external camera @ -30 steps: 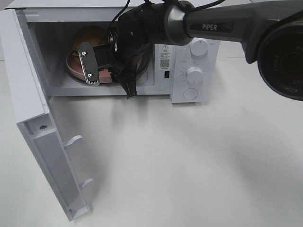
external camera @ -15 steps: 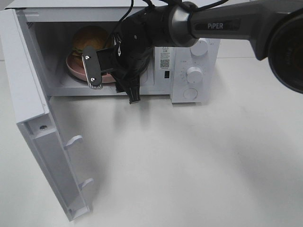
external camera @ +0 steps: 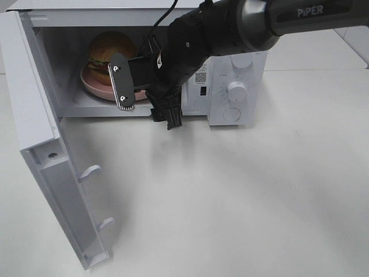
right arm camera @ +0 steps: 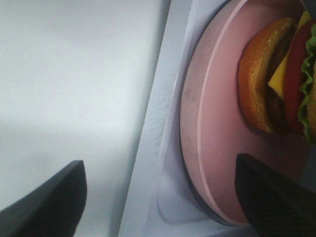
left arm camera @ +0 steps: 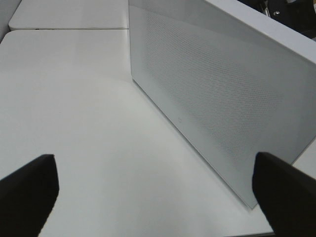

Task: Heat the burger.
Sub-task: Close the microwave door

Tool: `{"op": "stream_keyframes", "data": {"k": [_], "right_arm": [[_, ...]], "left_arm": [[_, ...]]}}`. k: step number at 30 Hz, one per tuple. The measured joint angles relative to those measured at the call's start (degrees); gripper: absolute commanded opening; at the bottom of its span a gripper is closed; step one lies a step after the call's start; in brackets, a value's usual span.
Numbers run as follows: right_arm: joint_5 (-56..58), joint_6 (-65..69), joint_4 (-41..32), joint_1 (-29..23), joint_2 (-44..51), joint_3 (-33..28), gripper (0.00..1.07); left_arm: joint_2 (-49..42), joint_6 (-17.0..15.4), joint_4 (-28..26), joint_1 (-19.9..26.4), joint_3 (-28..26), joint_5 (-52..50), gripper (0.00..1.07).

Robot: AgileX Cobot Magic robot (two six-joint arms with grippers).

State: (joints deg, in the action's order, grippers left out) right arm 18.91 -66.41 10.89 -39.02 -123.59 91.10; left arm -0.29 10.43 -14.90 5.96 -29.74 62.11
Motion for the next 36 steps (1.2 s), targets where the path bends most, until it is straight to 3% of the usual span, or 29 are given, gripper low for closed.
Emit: {"op": "stream_keyframes", "data": {"k": [14, 16, 23, 36], "right_arm": [[-2.9, 3.3, 0.0, -0.1, 8.1, -10.7, 0.77], [-4.0, 5.2, 0.0, -0.5, 11.4, -15.0, 0.77], [-4.5, 9.9, 0.0, -1.0, 16.4, -21.8, 0.76], [-4.0, 36.3, 0.0, -1.0, 30.1, -34.3, 0.76]], "left_arm": [[0.0, 0.0, 0.0, 0.0, 0.0, 0.0, 1.0], [0.0, 0.0, 0.0, 0.0, 0.0, 0.0, 1.0], [0.0, 0.0, 0.0, 0.0, 0.0, 0.0, 1.0], [0.0, 0.0, 0.0, 0.0, 0.0, 0.0, 1.0]]}}
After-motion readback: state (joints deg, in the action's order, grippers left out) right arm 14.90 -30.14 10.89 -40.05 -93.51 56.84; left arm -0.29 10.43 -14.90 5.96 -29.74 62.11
